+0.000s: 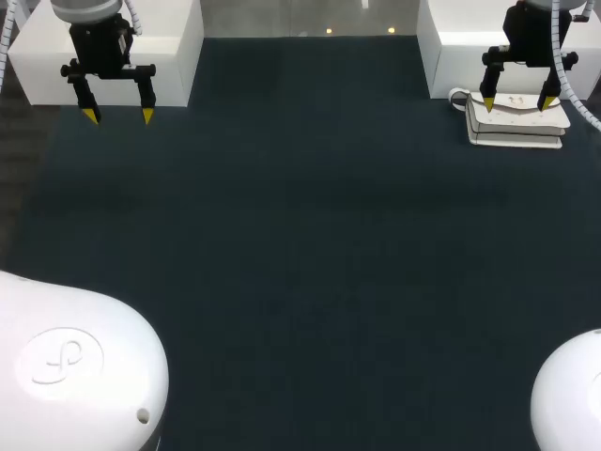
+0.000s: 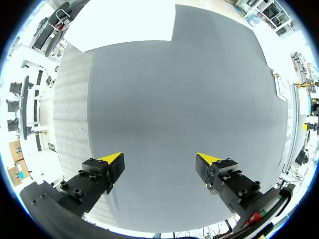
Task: Pick up the bag, open it, inspect its contents, close it, and place it on the opposite side
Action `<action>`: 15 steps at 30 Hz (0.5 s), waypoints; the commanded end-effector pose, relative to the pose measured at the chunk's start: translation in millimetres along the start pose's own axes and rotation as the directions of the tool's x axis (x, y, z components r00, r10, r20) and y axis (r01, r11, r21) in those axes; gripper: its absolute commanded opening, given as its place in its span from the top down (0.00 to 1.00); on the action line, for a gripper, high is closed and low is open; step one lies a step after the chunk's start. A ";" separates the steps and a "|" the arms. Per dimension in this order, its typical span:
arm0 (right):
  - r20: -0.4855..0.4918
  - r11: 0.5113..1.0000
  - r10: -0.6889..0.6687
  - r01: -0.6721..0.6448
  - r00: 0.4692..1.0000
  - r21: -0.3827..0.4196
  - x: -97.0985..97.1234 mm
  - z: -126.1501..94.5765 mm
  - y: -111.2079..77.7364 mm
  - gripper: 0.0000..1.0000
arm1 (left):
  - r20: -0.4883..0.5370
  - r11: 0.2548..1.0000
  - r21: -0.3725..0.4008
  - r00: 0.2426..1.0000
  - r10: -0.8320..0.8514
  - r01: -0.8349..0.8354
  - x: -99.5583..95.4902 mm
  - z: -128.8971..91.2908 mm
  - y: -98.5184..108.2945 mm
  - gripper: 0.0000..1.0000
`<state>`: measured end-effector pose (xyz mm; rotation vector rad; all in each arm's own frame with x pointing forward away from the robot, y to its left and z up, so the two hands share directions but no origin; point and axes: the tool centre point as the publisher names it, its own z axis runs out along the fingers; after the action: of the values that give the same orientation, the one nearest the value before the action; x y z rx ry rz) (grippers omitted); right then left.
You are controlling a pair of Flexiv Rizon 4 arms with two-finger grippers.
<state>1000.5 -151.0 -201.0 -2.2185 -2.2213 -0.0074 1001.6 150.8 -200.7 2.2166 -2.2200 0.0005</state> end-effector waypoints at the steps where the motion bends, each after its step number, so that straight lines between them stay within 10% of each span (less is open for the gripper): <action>1: 0.002 1.000 0.000 0.000 1.000 0.002 0.6 -0.7 0.0 0.00 | 0.002 1.000 0.000 1.000 -0.001 0.001 0.5 -0.5 0.5 0.00; 15: -0.001 1.000 -0.009 0.009 1.000 0.000 -2.8 -0.8 2.6 0.00 | 0.035 0.992 0.053 0.993 0.114 -0.115 4.7 -2.2 -0.2 0.00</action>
<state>1001.4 -151.9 -200.7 -2.2117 -2.2324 -0.0081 1008.7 151.4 -199.6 2.1462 -2.3320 0.0101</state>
